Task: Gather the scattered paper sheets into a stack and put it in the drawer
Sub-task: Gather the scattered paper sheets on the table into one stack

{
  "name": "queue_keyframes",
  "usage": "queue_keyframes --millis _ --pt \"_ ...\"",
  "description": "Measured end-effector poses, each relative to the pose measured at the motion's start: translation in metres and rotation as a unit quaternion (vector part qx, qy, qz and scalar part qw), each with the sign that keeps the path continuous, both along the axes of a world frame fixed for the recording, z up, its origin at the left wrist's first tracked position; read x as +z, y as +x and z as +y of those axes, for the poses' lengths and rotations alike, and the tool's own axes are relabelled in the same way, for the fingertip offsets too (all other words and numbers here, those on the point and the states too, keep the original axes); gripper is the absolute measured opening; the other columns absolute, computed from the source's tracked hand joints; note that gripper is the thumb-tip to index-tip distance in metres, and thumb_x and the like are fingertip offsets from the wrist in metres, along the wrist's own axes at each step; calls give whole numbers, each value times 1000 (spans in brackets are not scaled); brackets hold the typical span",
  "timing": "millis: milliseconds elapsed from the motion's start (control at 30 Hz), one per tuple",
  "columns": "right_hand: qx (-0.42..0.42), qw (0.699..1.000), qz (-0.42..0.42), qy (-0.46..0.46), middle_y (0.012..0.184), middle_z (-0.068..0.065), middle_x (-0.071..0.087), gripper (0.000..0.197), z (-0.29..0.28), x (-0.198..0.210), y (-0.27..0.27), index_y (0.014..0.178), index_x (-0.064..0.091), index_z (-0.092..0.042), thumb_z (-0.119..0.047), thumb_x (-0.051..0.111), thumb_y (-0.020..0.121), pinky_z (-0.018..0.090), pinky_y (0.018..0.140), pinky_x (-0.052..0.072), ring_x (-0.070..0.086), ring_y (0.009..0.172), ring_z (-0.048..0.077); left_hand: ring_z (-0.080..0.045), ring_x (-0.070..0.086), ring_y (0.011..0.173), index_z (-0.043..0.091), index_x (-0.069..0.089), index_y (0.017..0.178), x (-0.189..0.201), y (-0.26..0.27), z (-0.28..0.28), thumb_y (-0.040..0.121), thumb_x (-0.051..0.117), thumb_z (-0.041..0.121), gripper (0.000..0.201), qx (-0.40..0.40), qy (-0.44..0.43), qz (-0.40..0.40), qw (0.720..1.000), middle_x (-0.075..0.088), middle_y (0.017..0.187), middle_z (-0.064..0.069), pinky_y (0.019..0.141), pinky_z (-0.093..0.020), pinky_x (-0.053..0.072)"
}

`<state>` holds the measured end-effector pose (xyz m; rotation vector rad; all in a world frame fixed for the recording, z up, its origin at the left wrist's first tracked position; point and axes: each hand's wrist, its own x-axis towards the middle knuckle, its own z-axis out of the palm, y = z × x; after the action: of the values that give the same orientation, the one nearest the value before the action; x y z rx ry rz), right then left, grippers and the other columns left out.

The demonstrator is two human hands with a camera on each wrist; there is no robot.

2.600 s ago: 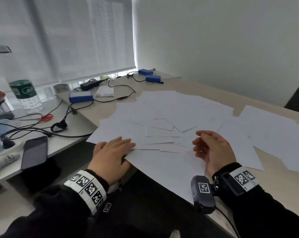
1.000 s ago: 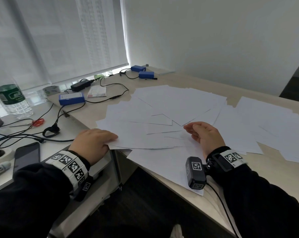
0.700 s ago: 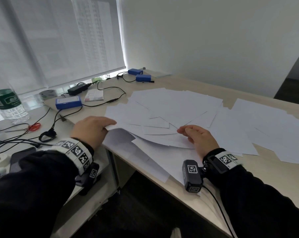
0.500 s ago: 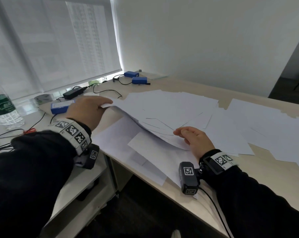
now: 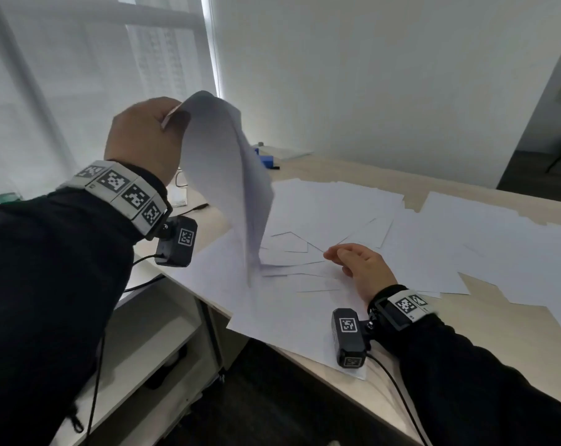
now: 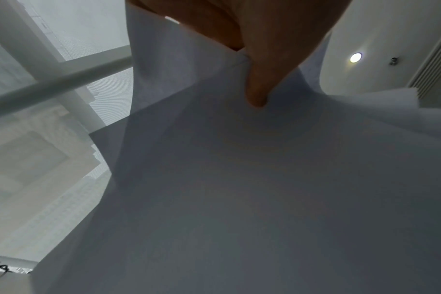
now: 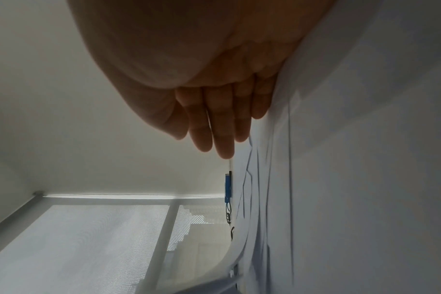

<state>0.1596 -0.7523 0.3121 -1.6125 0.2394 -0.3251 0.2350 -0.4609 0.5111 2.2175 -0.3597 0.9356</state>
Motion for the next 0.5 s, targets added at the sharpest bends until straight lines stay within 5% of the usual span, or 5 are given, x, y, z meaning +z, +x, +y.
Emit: queue_keyframes --millis 167,300,400,500 --pt "-51 996 -56 48 97 1 77 20 0 11 -14 97 70 -16 -11 50 97 40 90 51 68 104 19 -26 57 86 18 70 106 19 -7 -4 99 44 34 31 -4 22 -2 1000 62 86 0 76 -34 43" --pt "-56 997 -58 10 78 6 75 27 2 26 -40 85 68 -8 -19 48 100 35 64 49 66 72 20 -31 50 74 18 63 86 30 -17 -20 97 43 34 27 -18 13 3 1000 51 66 1 65 -38 40" --pt "-21 1000 -4 10 66 13 68 44 2 37 -65 74 65 -4 -32 45 102 30 51 39 58 57 24 -36 49 73 11 61 83 33 -27 -43 94 43 34 31 -49 -6 -1 999 55 74 -16 65 -47 45" --pt "17 995 44 93 79 19 73 60 -9 43 -87 78 68 -5 -51 37 101 28 49 37 61 58 27 -37 48 73 8 64 83 29 -43 -72 95 45 34 34 -101 -26 -21 994 56 77 -22 64 -46 45"
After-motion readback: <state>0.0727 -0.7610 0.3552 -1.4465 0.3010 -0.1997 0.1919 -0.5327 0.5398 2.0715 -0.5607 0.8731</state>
